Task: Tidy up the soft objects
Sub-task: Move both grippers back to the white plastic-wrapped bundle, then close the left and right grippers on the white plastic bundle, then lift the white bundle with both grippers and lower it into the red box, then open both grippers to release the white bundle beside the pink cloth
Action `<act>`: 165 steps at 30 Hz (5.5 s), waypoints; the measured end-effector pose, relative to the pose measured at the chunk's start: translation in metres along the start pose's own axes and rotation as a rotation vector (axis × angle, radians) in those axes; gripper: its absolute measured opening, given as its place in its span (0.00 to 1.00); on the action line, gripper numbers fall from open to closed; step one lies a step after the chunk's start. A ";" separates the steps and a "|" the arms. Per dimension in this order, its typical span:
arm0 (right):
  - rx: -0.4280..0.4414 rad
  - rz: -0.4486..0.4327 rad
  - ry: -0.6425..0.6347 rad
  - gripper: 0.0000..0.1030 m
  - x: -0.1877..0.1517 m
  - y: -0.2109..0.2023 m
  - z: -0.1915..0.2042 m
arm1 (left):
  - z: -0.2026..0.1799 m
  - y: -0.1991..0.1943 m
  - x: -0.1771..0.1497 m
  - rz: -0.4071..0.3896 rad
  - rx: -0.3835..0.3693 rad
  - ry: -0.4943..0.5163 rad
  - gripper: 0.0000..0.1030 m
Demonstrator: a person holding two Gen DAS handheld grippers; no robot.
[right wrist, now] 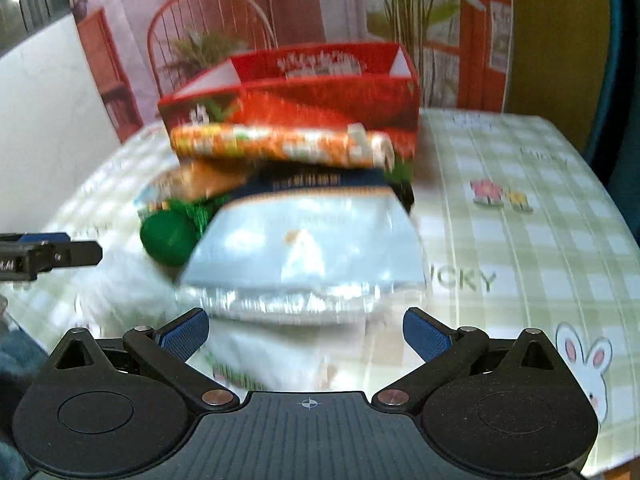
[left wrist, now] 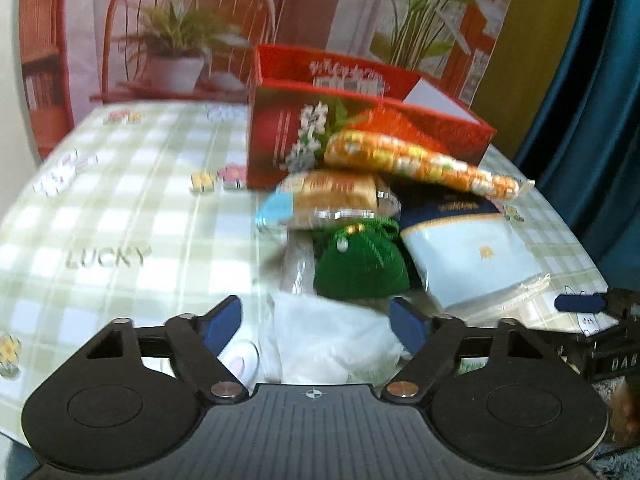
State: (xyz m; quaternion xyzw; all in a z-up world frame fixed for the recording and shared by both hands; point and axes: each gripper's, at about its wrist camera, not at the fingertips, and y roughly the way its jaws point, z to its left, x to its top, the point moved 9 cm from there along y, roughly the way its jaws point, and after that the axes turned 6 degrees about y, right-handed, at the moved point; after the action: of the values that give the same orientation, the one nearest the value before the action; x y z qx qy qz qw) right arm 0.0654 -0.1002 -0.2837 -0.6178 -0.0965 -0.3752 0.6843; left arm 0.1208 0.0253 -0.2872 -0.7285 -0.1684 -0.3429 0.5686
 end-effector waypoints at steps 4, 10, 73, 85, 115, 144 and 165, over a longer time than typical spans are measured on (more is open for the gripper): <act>0.015 0.059 -0.004 0.94 -0.014 0.006 0.001 | 0.005 0.008 -0.011 0.029 -0.017 -0.046 0.68; 0.032 0.104 -0.004 0.76 -0.021 0.013 0.003 | 0.007 0.016 -0.021 0.065 -0.055 -0.088 0.61; 0.217 -0.279 -0.225 0.12 0.145 -0.052 0.053 | 0.005 -0.067 0.151 -0.369 -0.013 -0.032 0.14; 0.118 -0.328 -0.227 0.12 0.241 -0.007 0.019 | 0.003 -0.007 0.238 -0.371 -0.019 -0.003 0.14; -0.003 -0.191 -0.207 0.12 0.316 0.132 -0.025 | 0.023 0.135 0.290 -0.164 -0.019 0.027 0.14; -0.037 -0.076 -0.186 0.13 0.311 0.190 -0.030 | 0.034 0.178 0.279 -0.071 -0.025 0.045 0.44; -0.043 -0.157 -0.229 0.78 0.299 0.139 -0.007 | 0.021 0.113 0.275 -0.129 0.015 0.140 0.82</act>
State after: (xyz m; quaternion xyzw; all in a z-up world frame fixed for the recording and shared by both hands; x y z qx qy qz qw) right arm 0.3601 -0.2301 -0.2147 -0.6615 -0.2140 -0.3568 0.6239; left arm 0.3937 -0.0283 -0.1799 -0.6861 -0.1774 -0.4279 0.5610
